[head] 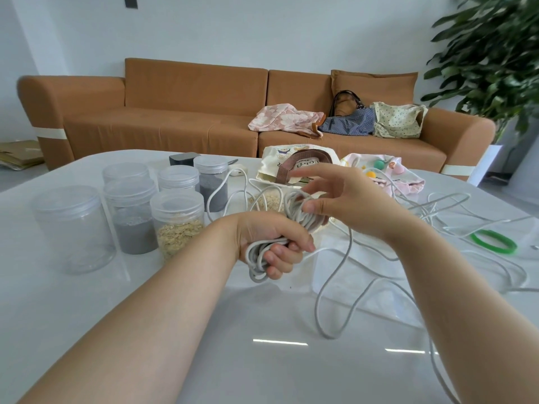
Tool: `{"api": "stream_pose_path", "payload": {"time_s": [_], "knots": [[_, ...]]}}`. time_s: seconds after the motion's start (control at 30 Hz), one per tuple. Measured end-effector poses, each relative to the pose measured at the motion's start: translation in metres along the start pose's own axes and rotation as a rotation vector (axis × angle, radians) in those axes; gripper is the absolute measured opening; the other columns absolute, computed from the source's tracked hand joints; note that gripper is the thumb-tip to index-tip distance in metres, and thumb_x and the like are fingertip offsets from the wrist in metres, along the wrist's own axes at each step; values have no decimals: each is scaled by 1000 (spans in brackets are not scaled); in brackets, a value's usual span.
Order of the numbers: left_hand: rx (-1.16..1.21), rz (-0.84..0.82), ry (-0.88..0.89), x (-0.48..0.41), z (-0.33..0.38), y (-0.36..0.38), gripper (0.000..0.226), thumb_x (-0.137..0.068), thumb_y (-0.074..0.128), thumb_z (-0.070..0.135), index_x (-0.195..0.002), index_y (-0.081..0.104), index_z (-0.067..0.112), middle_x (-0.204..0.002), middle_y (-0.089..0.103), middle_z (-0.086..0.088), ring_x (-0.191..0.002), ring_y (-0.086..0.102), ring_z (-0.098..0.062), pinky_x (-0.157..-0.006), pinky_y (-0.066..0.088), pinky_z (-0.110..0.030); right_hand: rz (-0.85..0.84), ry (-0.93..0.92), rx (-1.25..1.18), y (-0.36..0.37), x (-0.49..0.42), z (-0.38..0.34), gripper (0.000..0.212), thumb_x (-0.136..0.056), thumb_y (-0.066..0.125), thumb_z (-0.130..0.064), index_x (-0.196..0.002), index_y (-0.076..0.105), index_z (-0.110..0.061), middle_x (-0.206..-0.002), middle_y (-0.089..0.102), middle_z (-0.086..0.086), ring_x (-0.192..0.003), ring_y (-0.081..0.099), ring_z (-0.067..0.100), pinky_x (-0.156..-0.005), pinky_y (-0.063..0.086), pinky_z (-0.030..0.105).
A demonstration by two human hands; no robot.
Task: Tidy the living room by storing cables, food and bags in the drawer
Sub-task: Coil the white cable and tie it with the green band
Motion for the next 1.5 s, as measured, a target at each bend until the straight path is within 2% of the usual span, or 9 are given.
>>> {"api": "stream_pose_path", "payload": {"time_s": [0.07,0.17,0.3,0.43,0.67,0.93,1.17,1.27,1.5], "knots": [[-17,1,-4,-1,0,2,29,-77,47,14,-49,39,16,-34,33,4,-26,32,-6,-37,34,-14,-67,-42,53,2,0,-3,48,-82,66,1,-109,60,-38,-96,64,4,-71,52,28,-57,50,28],[-25,10,11,-1,1,2,28,-76,48,15,-51,37,14,-35,33,3,-27,32,-6,-39,35,-14,-69,-45,159,3,-1,-3,41,-84,64,-1,-100,67,-38,-79,68,6,-62,46,23,-58,49,39],[-10,23,72,1,6,-2,30,-79,48,23,-49,50,19,-39,35,6,-31,34,-5,-43,36,-16,51,-25,201,-2,-2,-7,23,-82,69,-5,-96,73,-23,-75,67,-13,-68,56,11,-62,45,13],[-22,70,71,1,4,-4,24,-77,51,22,-53,49,18,-41,37,5,-35,38,-5,-46,41,-17,99,4,308,0,-4,-7,14,-81,71,-11,-91,75,-20,-70,63,-18,-63,57,9,-56,42,7],[-122,68,35,1,2,-2,10,-80,55,14,-77,47,9,-45,45,3,-39,47,-7,-43,39,-17,54,39,403,5,-4,-4,7,-81,71,-12,-82,75,-18,-63,63,-10,-45,51,4,-55,47,22],[-178,204,47,0,7,-1,15,-92,52,2,-79,52,8,-45,48,1,-40,49,-10,-44,43,-19,50,21,436,2,-4,-10,5,-73,78,-15,-77,74,-17,-47,55,-29,-52,52,-7,-52,38,6],[-60,186,124,11,18,-3,22,-92,41,0,-77,54,9,-41,32,7,-34,30,-3,-40,26,-13,196,-33,77,-12,0,-13,7,-77,74,-8,-84,72,-8,-52,62,-17,-47,50,-1,-48,42,10],[-83,179,96,15,16,-4,25,-94,35,-1,-80,54,8,-41,33,6,-34,33,-3,-40,28,-14,103,-38,-40,-9,1,-10,16,-85,62,0,-93,70,-12,-75,69,9,-65,58,12,-58,49,19],[-123,237,97,5,12,-7,16,-92,49,-1,-80,56,7,-43,42,1,-38,45,-9,-44,40,-19,119,-23,89,-7,-9,-4,19,-76,71,6,-75,71,-13,-64,65,5,-52,53,8,-50,47,15]]}}
Point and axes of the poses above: each hand's wrist, its own x-axis away from the middle knuckle, its own y-axis out of the palm, z = x × y, the point moved 5 cm from there along -x, towards the middle knuckle
